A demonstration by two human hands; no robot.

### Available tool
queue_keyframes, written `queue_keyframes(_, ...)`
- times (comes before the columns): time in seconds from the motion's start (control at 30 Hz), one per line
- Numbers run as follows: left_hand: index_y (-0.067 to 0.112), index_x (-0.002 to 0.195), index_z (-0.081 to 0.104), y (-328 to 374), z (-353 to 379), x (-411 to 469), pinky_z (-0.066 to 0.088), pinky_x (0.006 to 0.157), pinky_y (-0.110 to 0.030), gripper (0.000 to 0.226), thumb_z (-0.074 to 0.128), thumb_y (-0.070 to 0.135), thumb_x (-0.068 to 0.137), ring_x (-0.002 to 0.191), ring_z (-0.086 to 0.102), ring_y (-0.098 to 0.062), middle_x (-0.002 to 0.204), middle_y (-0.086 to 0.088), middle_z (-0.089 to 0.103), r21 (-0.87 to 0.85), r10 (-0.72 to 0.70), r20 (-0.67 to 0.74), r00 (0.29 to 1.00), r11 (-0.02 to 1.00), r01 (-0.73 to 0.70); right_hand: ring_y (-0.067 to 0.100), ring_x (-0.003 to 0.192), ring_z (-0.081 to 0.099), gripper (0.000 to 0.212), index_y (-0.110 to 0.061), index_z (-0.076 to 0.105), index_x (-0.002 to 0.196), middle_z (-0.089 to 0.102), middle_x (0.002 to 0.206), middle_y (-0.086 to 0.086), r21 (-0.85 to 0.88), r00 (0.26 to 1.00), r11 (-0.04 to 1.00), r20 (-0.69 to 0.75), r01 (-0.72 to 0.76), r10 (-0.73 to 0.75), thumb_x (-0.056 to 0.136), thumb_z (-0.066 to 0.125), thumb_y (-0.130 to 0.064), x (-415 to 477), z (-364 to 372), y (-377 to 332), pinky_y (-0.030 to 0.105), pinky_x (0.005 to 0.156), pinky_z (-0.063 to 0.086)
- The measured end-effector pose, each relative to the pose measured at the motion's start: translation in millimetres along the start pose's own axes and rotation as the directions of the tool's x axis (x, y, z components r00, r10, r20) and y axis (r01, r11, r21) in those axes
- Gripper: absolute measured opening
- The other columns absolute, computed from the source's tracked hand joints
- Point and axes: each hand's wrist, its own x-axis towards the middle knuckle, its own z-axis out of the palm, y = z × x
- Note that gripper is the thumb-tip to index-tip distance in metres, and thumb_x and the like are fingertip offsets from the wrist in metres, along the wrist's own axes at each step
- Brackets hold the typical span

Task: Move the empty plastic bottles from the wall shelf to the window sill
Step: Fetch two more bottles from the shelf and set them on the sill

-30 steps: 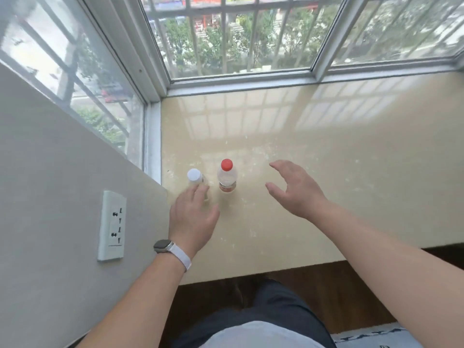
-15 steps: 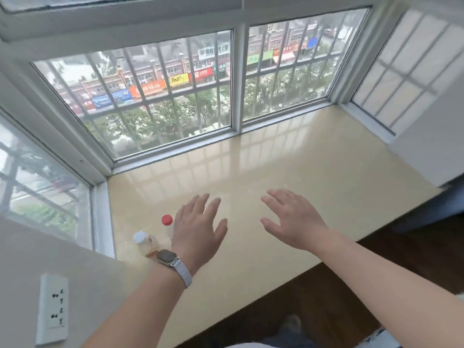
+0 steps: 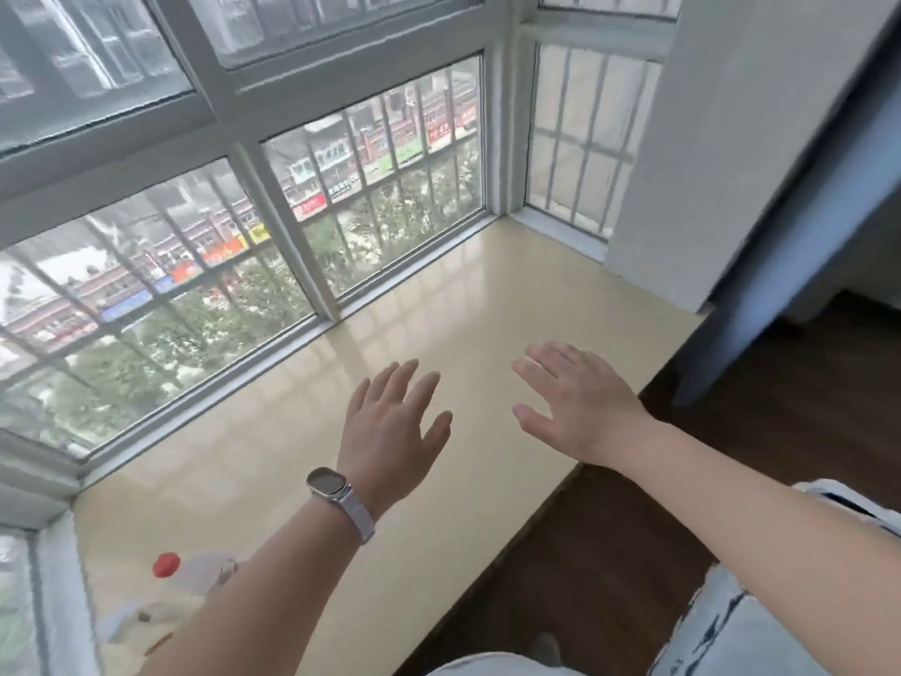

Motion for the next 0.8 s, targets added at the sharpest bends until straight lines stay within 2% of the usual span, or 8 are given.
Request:
queue_keyframes(0.13,0.025,0.139,0.053,62,8,42,0.028,0.115,-0.05,0.062,0.031,0.057,0.091,0.14,0.04,-0.03,0.15,-0.007,0.049,0.029,0.159,0.016,0.987,0.987,-0.16,0.028,0.143,0.029,0.08,-0.019,0.041,0.145,0.036,0.155,0.007,-0.017,0.995,0.995,-0.029,-0.095,0.094,0.083,0.012,-0.061,-32,-15,60,0.04,0.113,0.025)
queue_keyframes(0.2,0.026,0.14,0.052,93,10,58,0.029,0.115,-0.05,0.062,0.031,0.057,0.091,0.14,0.039,-0.03,0.15,-0.006,0.048,0.019,0.221,0.027,0.975,0.975,-0.221,0.031,0.138,0.038,0.076,-0.015,0.048,0.14,0.044,0.149,0.011,-0.01,0.985,0.988,-0.078,-0.152,0.151,0.085,0.019,-0.059,-49,-21,86,0.043,0.109,0.032)
queue_keyframes(0.3,0.025,0.138,0.054,131,14,79,0.033,0.113,-0.051,0.059,0.034,0.056,0.092,0.138,0.042,-0.032,0.148,-0.008,0.051,0.022,0.326,0.027,0.945,0.945,-0.327,0.037,0.121,0.055,0.062,-0.01,0.061,0.125,0.059,0.132,0.016,-0.013,0.965,0.973,-0.135,-0.23,0.226,0.087,0.037,-0.053,-75,-25,120,0.047,0.097,0.046)
queue_keyframes(0.4,0.024,0.135,0.056,167,22,98,0.037,0.11,-0.053,0.056,0.038,0.054,0.092,0.135,0.046,-0.033,0.145,-0.009,0.054,0.002,0.424,0.027,0.905,0.905,-0.424,0.037,0.116,0.057,0.057,-0.01,0.061,0.121,0.061,0.125,0.015,0.024,0.935,0.947,-0.158,-0.319,0.319,0.086,0.045,-0.051,-100,-30,145,0.047,0.092,0.051)
queue_keyframes(0.8,0.021,0.133,0.057,287,69,171,0.041,0.106,-0.054,0.05,0.047,0.048,0.092,0.131,0.05,-0.036,0.141,-0.011,0.057,-0.065,0.736,0.046,0.675,0.676,-0.734,0.032,0.121,0.056,0.055,-0.015,0.064,0.123,0.062,0.129,0.01,0.08,0.735,0.785,-0.304,-0.615,0.606,0.086,0.046,-0.051,-168,-35,227,0.046,0.096,0.047)
